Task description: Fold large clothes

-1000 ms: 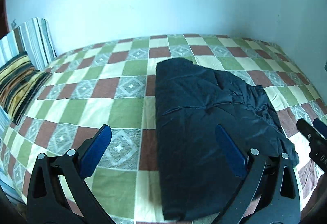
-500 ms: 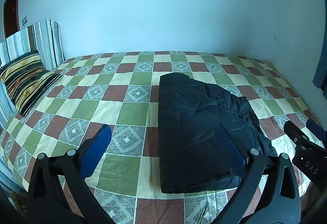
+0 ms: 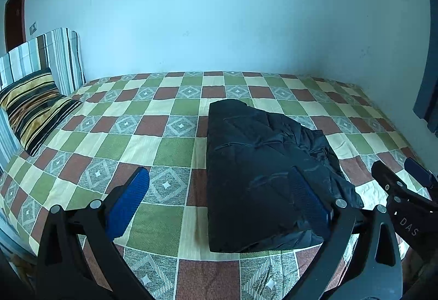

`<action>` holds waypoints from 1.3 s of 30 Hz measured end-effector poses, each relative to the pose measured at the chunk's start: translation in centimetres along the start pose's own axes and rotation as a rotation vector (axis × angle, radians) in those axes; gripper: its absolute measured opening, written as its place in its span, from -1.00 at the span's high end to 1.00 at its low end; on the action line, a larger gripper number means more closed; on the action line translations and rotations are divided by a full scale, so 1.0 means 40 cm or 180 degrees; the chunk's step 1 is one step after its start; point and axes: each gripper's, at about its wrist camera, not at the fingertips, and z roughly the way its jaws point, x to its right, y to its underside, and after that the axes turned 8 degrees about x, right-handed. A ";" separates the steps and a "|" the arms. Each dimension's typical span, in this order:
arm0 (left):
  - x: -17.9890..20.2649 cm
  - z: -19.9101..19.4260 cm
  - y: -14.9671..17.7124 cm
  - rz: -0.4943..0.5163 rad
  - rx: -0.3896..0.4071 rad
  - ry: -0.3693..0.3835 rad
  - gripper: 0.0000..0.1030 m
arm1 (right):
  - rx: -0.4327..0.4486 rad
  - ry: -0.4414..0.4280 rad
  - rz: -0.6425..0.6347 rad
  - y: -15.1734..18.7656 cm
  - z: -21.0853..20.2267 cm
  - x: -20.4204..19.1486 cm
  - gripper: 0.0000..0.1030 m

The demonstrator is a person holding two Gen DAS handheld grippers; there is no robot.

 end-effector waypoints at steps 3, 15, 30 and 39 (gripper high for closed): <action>-0.001 -0.002 0.001 0.0003 0.0001 -0.0007 -0.96 | 0.0004 -0.0008 0.0008 0.000 -0.001 0.000 -0.58; -0.005 -0.013 -0.004 -0.0011 0.0016 -0.0007 -0.96 | 0.0009 -0.0028 -0.0008 -0.002 -0.006 0.000 -0.58; -0.003 -0.022 -0.005 0.0002 0.0042 -0.0021 -0.96 | 0.0003 -0.0038 -0.0012 -0.001 -0.009 -0.004 -0.58; -0.009 -0.039 -0.008 0.0011 0.0114 -0.0020 -0.96 | 0.0019 -0.0047 -0.0021 -0.001 -0.018 -0.003 -0.58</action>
